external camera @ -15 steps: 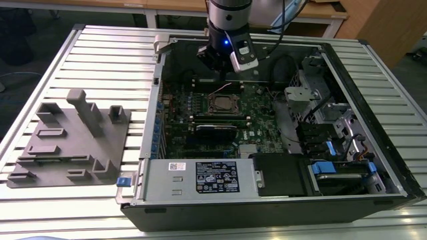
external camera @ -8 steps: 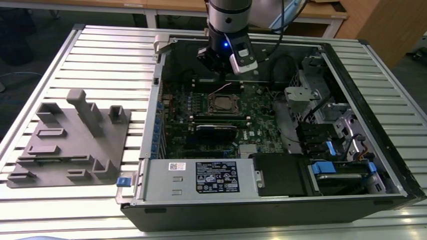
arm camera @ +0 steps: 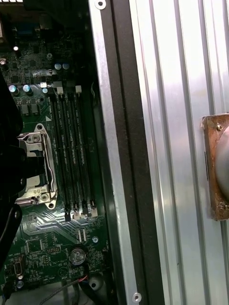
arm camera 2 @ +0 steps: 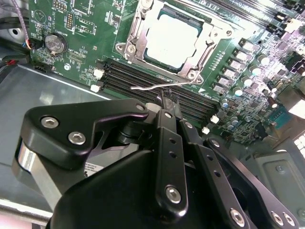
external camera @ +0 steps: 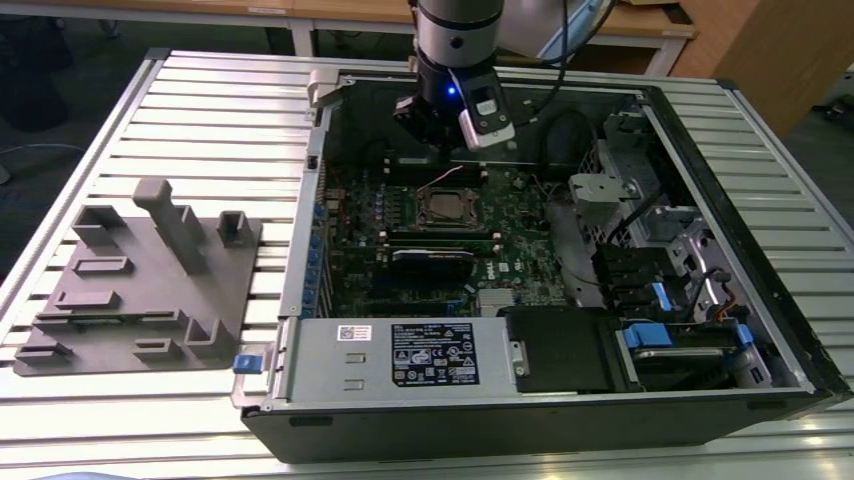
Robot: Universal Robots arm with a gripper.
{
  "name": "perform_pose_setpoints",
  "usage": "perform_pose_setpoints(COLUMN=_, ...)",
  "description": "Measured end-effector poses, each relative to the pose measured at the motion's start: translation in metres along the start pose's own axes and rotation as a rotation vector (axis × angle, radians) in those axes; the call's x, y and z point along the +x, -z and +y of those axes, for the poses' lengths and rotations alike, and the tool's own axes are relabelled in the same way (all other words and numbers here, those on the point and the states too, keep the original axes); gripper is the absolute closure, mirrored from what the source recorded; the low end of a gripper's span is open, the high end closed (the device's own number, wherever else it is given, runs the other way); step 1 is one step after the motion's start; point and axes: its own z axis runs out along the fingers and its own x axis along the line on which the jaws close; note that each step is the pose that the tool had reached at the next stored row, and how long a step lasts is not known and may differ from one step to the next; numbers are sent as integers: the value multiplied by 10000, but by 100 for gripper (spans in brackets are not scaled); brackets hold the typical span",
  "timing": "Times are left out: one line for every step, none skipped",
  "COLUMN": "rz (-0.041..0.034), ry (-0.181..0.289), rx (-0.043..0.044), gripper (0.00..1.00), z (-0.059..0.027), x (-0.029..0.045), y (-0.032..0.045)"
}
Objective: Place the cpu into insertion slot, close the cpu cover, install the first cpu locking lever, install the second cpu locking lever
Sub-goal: 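Install the first cpu locking lever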
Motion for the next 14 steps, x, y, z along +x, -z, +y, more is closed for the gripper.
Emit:
perform_pose_setpoints(rz=1, ry=0, rx=2, gripper=90, z=0, x=0, y=-1)
perform_pose_setpoints(rz=1, ry=0, rx=3, gripper=90, z=0, x=0, y=-1)
perform_pose_setpoints(rz=1, ry=0, rx=3, gripper=90, z=-1, x=0, y=-1)
perform_pose_setpoints(rz=0, ry=0, rx=0, gripper=90, z=0, x=0, y=-2)
perform_pose_setpoints(rz=0, ry=0, rx=1, gripper=90, z=0, x=0, y=-2)
perform_pose_setpoints(rz=0, ry=0, rx=1, gripper=90, z=0, x=0, y=-3)
perform_pose_setpoints(rz=0, ry=0, rx=1, gripper=90, z=-1, x=0, y=-4)
perform_pose_setpoints(rz=-2, ry=0, rx=-4, gripper=90, z=-1, x=0, y=-9)
perform_pose_setpoints(rz=-2, ry=0, rx=-4, gripper=90, z=-2, x=0, y=-15)
perform_pose_setpoints(rz=0, ry=0, rx=0, gripper=90, z=-4, x=1, y=-22)
perform_pose_setpoints(rz=0, ry=0, rx=0, gripper=90, z=-5, x=1, y=-26)
perform_pose_setpoints(rz=1, ry=0, rx=2, gripper=90, z=-5, x=1, y=-26)
perform_pose_setpoints(rz=1, ry=0, rx=1, gripper=90, z=-7, x=2, y=-38)
perform_pose_setpoints(rz=0, ry=0, rx=0, gripper=90, z=-7, x=2, y=-43)
